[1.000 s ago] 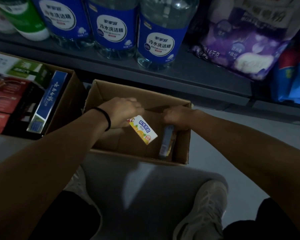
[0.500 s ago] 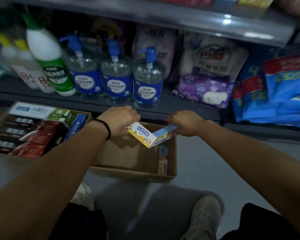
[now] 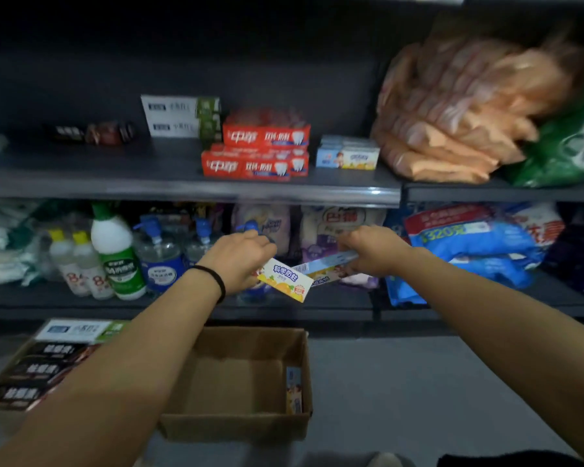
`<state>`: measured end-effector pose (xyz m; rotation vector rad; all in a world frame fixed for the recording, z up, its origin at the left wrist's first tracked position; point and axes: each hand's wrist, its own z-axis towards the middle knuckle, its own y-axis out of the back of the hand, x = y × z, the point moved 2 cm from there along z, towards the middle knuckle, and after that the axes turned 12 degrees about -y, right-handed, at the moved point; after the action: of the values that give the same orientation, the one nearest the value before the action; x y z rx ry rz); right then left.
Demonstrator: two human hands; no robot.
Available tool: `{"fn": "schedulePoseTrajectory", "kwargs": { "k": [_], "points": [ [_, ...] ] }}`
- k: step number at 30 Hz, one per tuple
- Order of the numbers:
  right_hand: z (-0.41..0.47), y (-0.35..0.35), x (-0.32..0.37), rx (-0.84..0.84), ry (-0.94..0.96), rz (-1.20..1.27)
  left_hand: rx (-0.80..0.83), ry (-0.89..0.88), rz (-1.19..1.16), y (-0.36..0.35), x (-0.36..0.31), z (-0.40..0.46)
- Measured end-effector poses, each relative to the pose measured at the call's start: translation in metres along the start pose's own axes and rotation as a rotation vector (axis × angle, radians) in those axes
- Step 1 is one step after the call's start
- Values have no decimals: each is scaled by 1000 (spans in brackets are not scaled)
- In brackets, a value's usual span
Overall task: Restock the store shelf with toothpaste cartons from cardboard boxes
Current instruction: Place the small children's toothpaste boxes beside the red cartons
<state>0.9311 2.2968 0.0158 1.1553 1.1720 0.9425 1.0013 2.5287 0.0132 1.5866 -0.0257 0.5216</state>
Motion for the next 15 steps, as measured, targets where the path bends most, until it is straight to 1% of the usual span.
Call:
{"fn": "schedulePoseTrajectory", "kwargs": {
  "k": [8,11,15],
  "points": [
    [-22,86,-70,-175,-183,59,-193,14,68,92,2,36],
    [-21,104,-89,-234,-221,54,-248,14,90,108,6,57],
    [-10,125,-112,-258,-291,51,-281,26,90,117,14,89]
  ]
}}
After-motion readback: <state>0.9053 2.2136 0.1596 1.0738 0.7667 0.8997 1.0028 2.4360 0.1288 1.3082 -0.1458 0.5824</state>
